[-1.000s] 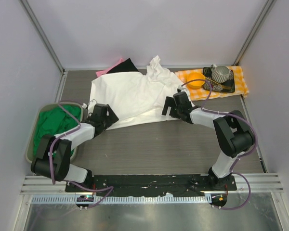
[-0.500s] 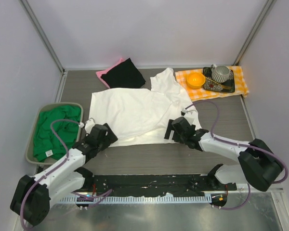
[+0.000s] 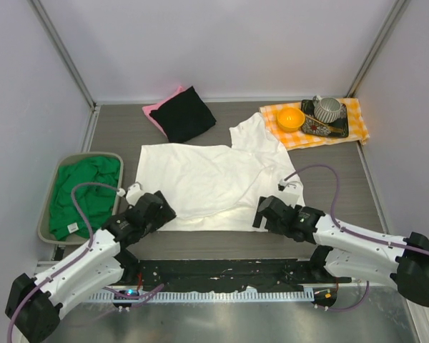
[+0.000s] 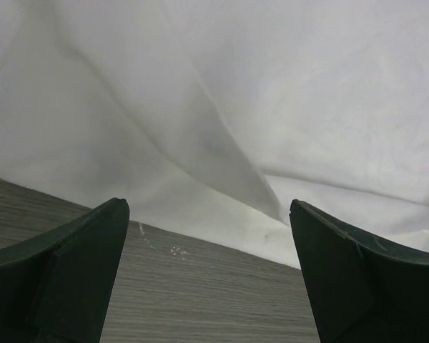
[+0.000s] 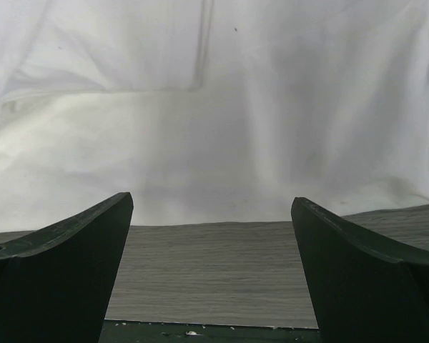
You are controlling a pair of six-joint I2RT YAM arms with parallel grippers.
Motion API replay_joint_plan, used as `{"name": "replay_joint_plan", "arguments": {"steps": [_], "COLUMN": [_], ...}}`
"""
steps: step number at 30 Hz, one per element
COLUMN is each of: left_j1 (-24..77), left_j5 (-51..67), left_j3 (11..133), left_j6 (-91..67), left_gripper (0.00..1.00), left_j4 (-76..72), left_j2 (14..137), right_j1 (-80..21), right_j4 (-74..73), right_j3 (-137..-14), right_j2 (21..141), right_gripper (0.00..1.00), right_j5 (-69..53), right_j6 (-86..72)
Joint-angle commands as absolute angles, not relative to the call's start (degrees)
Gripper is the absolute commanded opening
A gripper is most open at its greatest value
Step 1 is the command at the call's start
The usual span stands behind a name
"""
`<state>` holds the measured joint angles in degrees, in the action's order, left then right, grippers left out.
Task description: Fold and stack the t-shirts
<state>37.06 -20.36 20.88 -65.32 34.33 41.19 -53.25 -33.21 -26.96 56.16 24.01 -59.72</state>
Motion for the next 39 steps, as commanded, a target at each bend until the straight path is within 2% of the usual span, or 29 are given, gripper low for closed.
{"name": "replay_joint_plan", "arguments": {"steps": [1,4,7,10,11,14,21,24,31,39], "left_j1": [37.3,37.2,37.3,37.1,37.2,37.1,36.3,35.9,35.3,35.2], "left_j5": [-21.0,-20.7,-21.1,-22.6,-22.8,-22.7,-20.5,-20.3,-19.8,-19.6], "left_j3": [30.0,34.0,37.7,41.2,42.0,44.4,44.1,42.8,41.7,41.2], "left_j6": [-62.1,-60.1,-58.0,-55.9,-55.3,-53.8,-53.1,-53.3,-53.5,-53.3], "left_gripper": [1.00,1.00,1.00,1.00,1.00,1.00,1.00,1.00,1.00,1.00], "left_j4": [32.9,30.9,29.9,29.9,29.8,29.2,27.2,26.7,25.8,25.8], "left_j2": [47.2,49.8,53.1,56.9,58.3,60.6,62.8,62.2,62.0,61.4], "right_j1": [-53.7,-53.6,-53.3,-51.5,-51.1,-46.2,-29.3,-28.0,-27.9,-27.9], "right_j4": [-35.9,-35.3,-33.8,-30.1,-28.6,-22.3,-7.7,-7.6,-5.9,-10.4], "right_j3": [-36.3,-39.8,-41.8,-41.0,-40.3,-37.0,-27.2,-26.5,-25.8,-25.4], "right_j2": [57.1,60.3,64.1,66.0,65.9,65.0,59.9,58.6,59.7,56.1], "right_gripper": [1.00,0.99,0.91,0.77,0.70,0.63,0.61,0.61,0.49,0.47], "right_j5": [31.4,35.2,37.5,37.2,36.8,30.4,5.1,1.3,-4.1,-1.1], "right_j6": [-55.7,-52.9,-51.9,-53.1,-53.4,-54.6,-60.0,-61.3,-63.6,-62.5]}}
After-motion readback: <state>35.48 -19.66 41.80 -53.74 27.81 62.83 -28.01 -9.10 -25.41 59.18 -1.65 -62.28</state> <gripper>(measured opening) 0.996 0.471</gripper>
